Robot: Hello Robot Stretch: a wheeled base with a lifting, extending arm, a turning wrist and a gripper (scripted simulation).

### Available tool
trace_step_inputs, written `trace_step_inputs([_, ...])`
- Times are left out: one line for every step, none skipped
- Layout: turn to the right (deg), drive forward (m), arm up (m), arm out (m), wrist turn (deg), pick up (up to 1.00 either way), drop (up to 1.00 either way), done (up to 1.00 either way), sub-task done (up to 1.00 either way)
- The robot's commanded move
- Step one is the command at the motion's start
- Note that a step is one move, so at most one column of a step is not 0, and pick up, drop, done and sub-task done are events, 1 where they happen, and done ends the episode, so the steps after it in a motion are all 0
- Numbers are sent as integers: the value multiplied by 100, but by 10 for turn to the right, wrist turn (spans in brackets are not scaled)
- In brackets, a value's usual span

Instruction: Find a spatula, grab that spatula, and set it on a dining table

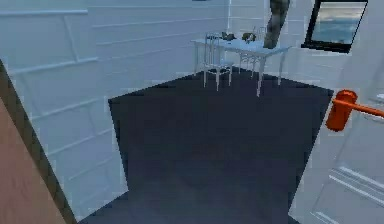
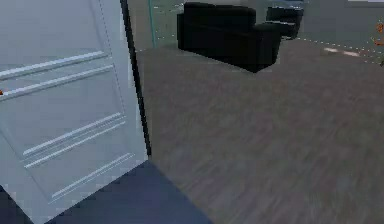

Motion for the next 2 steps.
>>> trace_step_inputs([-360,0,0,0,0,0,0,0,0])
trace_step_inputs([0,40,0,0,0,0,0,0,0])
